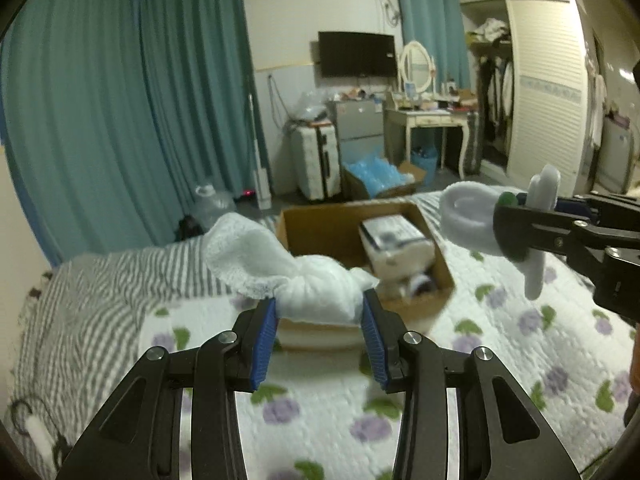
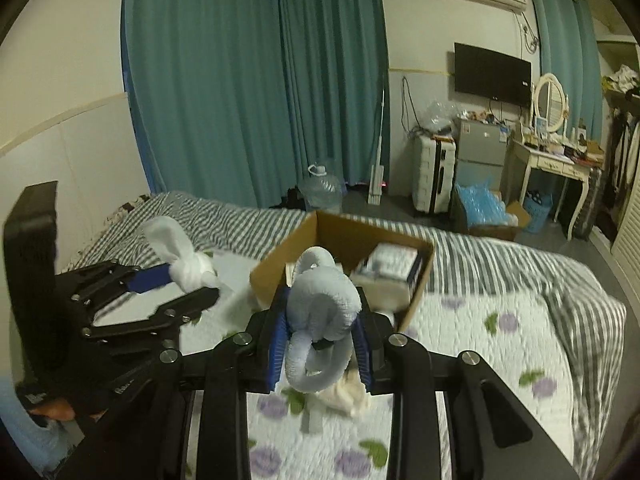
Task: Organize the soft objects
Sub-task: 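Carry the white cloth with the left tool while the right tool carries the socks into the box, then open both tools over the box and withdraw them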
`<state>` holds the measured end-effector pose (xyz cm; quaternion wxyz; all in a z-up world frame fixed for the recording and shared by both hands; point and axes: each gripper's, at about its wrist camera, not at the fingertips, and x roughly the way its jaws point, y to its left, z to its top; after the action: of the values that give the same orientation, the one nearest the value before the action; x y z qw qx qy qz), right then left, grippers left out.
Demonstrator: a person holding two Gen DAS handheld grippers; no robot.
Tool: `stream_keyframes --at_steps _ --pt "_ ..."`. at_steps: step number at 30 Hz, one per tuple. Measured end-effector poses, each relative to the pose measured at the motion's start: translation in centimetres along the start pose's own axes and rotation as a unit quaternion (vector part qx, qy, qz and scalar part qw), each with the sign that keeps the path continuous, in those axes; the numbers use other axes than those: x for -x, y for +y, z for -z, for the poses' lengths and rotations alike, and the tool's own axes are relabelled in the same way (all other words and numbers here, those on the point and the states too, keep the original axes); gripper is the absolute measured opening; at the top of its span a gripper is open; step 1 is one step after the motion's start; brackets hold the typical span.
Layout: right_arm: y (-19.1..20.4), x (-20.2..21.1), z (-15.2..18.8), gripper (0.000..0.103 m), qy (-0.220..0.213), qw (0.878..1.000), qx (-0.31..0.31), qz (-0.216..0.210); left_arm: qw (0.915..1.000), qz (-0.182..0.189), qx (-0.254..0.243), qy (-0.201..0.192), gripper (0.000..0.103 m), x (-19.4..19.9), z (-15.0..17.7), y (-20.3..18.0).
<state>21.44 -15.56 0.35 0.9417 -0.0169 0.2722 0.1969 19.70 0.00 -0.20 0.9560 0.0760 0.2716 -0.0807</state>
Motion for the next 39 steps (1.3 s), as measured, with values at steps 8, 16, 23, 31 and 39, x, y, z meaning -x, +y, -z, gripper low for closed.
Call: stream_keyframes --at_steps 8,16,23,31,39 --pt "-1.9 -7.5 -4.2 0.029 0.026 0.999 -0.006 -0.017 0.9998 0.000 0.004 0.019 0.040 -8.6 -2.7 1.1" --pt "-4.0 -16.0 -5.1 0.029 0.061 0.998 0.005 -0.011 0.9992 0.010 -0.007 0.038 0.044 -15.2 -2.8 1.1" --pt "-6.3 -21.6 -4.9 0.029 0.079 0.997 -0.013 -0.022 0.9984 -0.025 -0.006 0.051 0.067 -18.6 -2.4 2.0" --pt "-7.4 -24.4 -6.0 0.076 0.060 0.997 -0.046 -0.021 0.9987 -0.019 -0.001 0.047 0.075 -17.8 -2.6 2.5" --pt "-7.7 -19.8 -7.6 0.094 0.034 0.997 -0.063 0.010 0.9992 -0.034 0.007 0.018 0.090 -12.1 -4.6 2.6"
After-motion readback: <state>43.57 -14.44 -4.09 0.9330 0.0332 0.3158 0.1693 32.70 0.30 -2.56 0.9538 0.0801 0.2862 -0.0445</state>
